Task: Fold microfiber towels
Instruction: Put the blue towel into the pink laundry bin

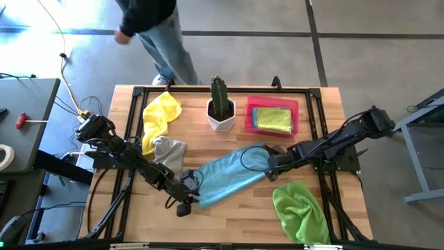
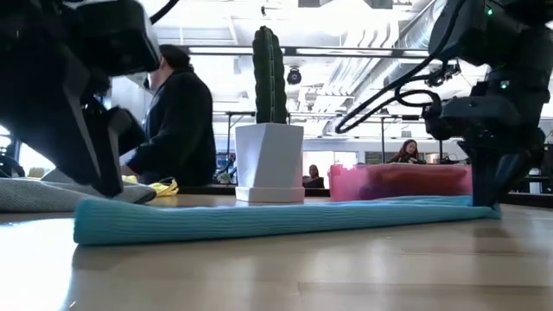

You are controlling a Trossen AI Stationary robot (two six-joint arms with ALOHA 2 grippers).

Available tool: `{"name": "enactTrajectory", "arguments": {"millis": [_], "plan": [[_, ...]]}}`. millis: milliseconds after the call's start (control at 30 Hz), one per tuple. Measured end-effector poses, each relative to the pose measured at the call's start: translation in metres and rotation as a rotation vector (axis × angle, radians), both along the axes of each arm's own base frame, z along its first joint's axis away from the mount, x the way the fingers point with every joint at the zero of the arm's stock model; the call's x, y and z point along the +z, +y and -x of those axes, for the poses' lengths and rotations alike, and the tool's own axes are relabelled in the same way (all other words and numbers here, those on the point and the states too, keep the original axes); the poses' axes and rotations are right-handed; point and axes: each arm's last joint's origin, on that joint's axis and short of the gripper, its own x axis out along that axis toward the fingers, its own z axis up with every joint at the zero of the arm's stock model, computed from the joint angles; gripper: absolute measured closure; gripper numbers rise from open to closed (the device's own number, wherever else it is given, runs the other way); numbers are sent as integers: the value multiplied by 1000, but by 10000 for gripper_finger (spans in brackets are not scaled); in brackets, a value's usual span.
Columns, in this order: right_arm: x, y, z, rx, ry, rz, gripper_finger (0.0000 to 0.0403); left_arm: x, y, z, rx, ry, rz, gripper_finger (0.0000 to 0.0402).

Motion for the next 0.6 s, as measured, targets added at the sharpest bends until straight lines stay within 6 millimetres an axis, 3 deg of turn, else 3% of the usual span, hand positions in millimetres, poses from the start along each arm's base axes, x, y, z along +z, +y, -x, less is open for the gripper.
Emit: {"name": "enactTrajectory", "arguments": {"millis": [200, 367, 600], "plan": [[36, -1, -7, 27, 108, 138, 402, 7, -4, -5, -18, -16, 27, 282], [66, 0, -16, 34, 101, 203, 402, 13, -12, -7, -38, -32, 38, 282], [79, 8, -43, 81, 12, 199, 403, 28, -32, -9, -90, -75, 67, 282]]}}
